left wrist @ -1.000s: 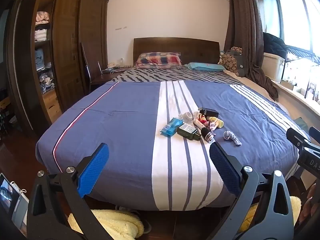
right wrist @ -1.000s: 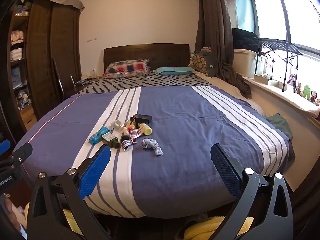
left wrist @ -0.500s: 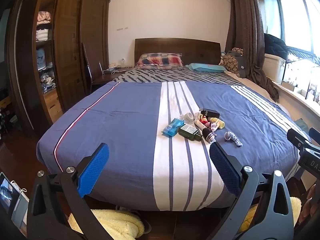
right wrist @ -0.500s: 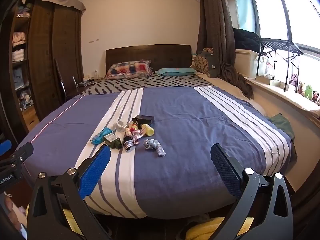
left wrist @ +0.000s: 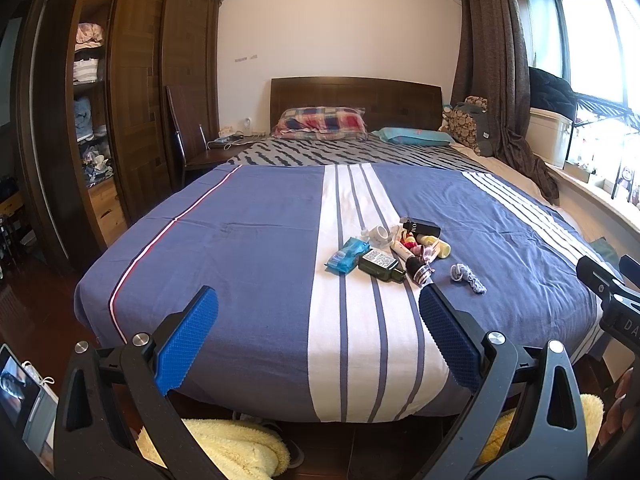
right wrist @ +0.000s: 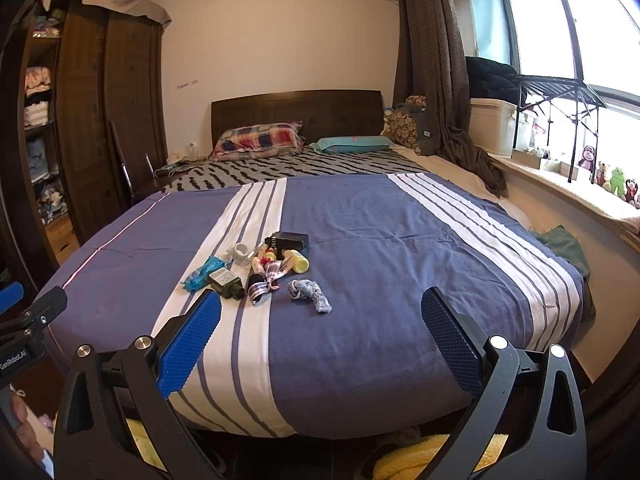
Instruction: Collect trash
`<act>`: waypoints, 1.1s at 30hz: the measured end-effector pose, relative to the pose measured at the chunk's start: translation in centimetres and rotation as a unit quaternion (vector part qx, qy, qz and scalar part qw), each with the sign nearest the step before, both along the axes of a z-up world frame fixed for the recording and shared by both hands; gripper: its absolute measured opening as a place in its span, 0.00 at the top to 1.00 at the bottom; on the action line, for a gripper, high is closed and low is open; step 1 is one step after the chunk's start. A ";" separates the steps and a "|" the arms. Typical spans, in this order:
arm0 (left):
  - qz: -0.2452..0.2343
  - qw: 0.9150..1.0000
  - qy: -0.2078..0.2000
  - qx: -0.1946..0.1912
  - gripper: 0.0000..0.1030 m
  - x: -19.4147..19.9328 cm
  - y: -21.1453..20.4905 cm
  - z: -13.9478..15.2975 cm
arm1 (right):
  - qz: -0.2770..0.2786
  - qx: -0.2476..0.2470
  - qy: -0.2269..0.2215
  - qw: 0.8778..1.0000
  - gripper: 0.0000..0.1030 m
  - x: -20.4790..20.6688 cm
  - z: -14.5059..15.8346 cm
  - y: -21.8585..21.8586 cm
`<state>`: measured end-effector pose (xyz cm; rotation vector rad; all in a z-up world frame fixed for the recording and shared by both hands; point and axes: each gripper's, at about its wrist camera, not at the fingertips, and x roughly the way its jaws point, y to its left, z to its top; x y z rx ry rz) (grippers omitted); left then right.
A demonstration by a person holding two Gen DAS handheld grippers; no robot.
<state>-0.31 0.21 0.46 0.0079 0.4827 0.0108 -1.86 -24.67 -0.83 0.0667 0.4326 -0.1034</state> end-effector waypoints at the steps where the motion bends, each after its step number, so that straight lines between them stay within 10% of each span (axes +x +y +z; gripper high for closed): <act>1: 0.000 1.000 0.000 0.000 0.08 0.0 0.0 0.0 | 0.000 0.001 0.000 1.000 0.03 0.0 0.0 0.0; 33: 0.001 1.000 -0.001 -0.001 0.08 -0.1 0.5 0.0 | 0.000 0.003 0.001 1.000 0.03 0.0 -0.1 0.1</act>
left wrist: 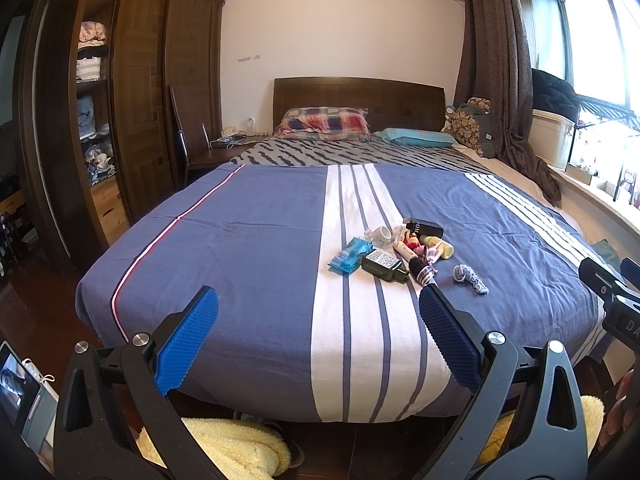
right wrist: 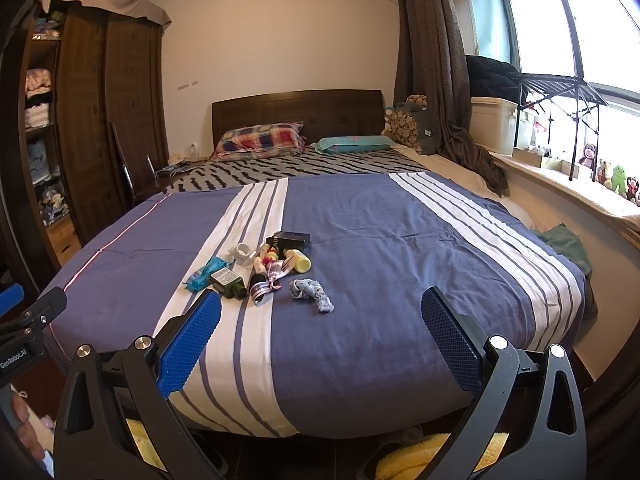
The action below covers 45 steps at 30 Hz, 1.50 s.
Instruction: Collect trash
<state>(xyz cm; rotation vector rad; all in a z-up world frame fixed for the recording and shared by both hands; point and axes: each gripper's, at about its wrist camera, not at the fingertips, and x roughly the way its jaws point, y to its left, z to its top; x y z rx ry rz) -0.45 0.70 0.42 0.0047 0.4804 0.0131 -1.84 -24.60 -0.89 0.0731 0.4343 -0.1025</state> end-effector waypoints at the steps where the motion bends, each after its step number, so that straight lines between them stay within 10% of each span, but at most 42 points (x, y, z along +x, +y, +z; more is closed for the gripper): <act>1: 0.001 1.000 0.000 0.000 0.08 0.0 0.0 0.0 | 0.000 0.000 0.000 1.000 0.03 0.0 -0.1 0.1; 23: 0.013 0.999 0.036 0.007 0.08 3.0 0.5 -3.4 | 0.000 0.016 0.037 0.999 0.03 2.7 -3.1 -0.6; 45: -0.035 0.990 0.133 0.039 0.08 15.0 -2.0 -11.5 | 0.031 0.022 0.103 0.994 0.03 14.6 -11.6 -1.7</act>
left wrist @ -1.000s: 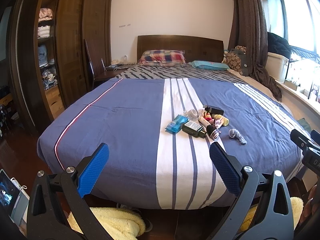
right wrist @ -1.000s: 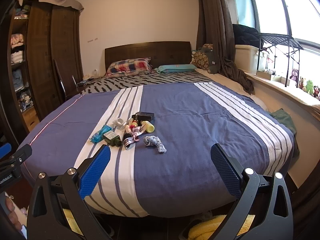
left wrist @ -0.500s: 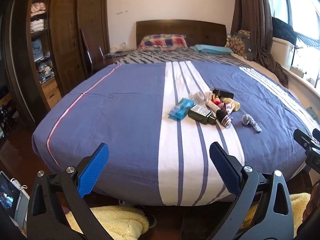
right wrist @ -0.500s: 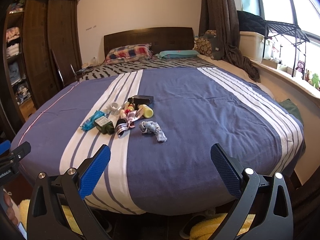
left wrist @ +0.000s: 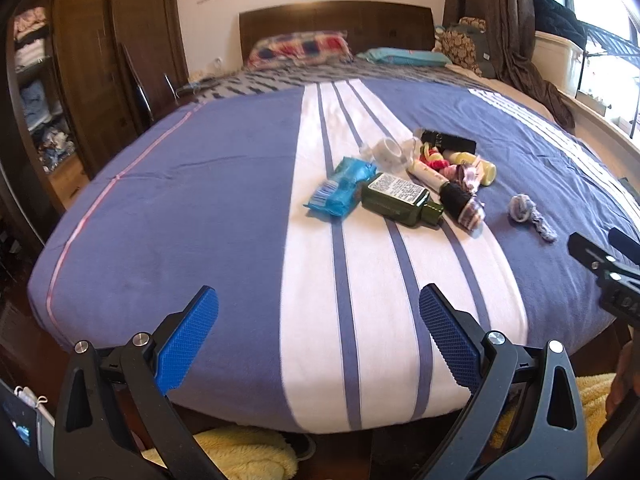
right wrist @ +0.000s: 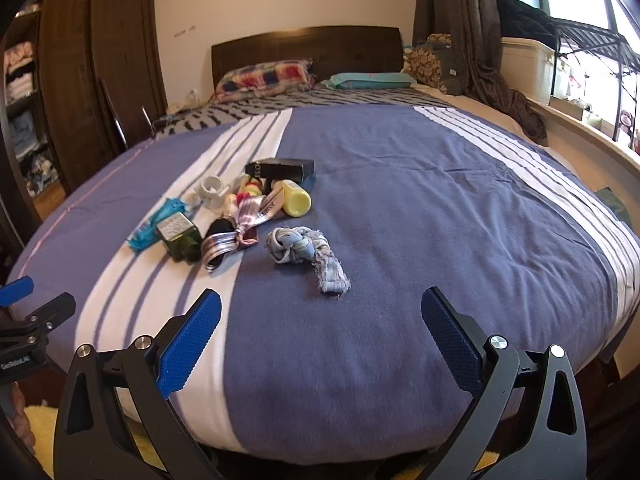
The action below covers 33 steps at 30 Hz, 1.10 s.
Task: Collect trash
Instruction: 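Grasp the blue wipe packet with the left tool while the right tool grasps the knotted cloth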
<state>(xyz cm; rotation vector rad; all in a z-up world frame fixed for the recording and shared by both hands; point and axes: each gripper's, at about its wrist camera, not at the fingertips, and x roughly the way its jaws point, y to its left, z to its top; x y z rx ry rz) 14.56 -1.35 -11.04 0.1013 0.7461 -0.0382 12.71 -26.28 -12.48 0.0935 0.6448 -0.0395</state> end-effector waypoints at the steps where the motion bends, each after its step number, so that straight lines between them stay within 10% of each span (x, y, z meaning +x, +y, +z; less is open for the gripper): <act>1: 0.000 1.000 0.005 -0.002 0.08 0.7 0.1 -0.2 | -0.001 -0.004 0.006 1.000 0.03 0.8 -0.4 0.0; 24: -0.056 0.996 0.071 -0.017 0.26 15.8 0.2 -4.8 | 0.010 -0.009 0.061 0.998 0.04 9.1 -4.1 -0.3; 29: -0.077 0.994 0.074 -0.021 0.51 16.8 -0.4 -4.8 | 0.008 -0.010 0.050 0.999 0.48 9.3 -3.4 -0.5; 33: -0.080 0.994 0.076 -0.023 0.59 17.0 -0.7 -4.6 | 0.020 -0.006 0.056 0.998 0.57 9.5 -3.2 -0.6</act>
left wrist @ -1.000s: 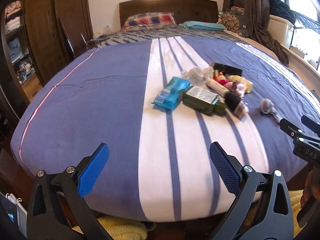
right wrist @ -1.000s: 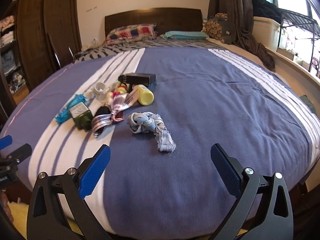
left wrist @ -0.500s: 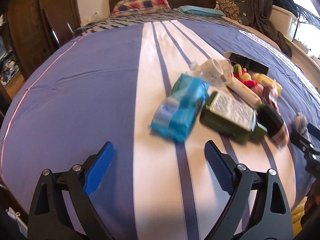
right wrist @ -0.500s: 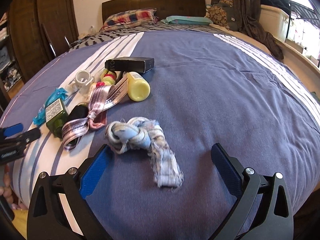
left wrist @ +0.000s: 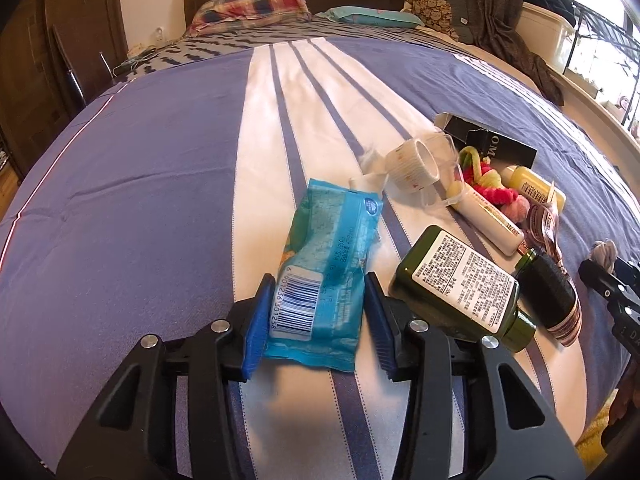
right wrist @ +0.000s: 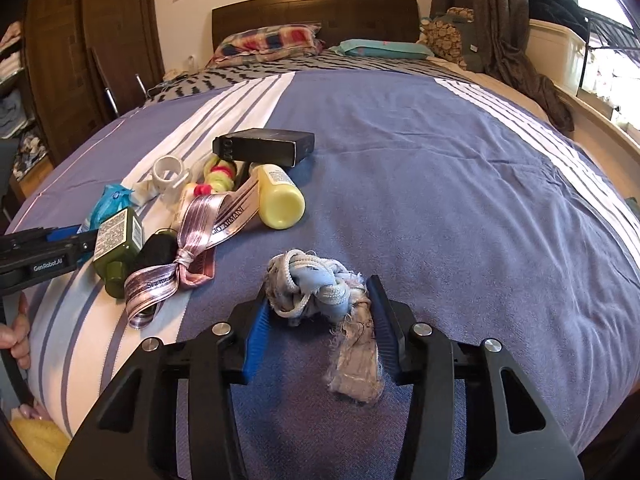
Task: Collect trash
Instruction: 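Grasp the blue wipe packet with the left tool while the right tool grasps the knotted cloth, then carry the wipe packet and knotted cloth down to the floor bin with both tools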
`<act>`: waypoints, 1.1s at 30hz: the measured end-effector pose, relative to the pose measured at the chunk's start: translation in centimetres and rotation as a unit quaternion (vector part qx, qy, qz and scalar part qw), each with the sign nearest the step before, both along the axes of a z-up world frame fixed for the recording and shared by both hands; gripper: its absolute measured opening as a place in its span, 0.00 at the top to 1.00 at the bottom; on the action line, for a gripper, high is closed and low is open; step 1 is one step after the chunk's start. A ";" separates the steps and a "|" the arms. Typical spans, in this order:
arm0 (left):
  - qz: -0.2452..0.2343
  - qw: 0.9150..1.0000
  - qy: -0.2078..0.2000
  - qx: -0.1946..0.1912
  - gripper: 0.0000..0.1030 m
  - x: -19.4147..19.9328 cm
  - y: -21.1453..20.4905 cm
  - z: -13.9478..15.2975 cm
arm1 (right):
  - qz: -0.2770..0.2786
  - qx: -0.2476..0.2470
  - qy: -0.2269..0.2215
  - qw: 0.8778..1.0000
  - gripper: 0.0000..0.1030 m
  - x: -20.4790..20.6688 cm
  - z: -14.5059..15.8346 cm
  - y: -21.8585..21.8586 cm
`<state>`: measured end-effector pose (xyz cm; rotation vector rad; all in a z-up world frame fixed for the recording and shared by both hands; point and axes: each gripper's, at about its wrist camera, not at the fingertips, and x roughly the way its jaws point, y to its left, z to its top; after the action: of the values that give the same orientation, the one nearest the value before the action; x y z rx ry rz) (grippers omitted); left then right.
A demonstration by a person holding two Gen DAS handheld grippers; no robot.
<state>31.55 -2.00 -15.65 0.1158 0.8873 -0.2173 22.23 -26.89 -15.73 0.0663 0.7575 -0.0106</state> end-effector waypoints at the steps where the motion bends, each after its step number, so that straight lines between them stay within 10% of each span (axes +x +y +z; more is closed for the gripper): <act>1: -0.001 1.000 0.000 0.001 0.60 -0.1 -0.1 0.0 | 0.000 -0.001 0.000 1.000 0.60 0.1 0.1 -0.1; 19: 0.001 0.995 -0.091 -0.034 0.61 -11.8 -0.3 9.4 | 0.039 0.017 -0.089 0.995 0.64 -8.0 8.1 1.8; 33: -0.013 0.994 -0.088 -0.070 0.61 -25.9 -2.0 7.1 | 0.066 0.046 -0.094 0.992 0.64 -18.6 8.4 2.5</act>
<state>5.68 -4.02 -8.58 0.0156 0.6933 -0.2887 3.60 -24.36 -7.28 0.1036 0.5721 0.1546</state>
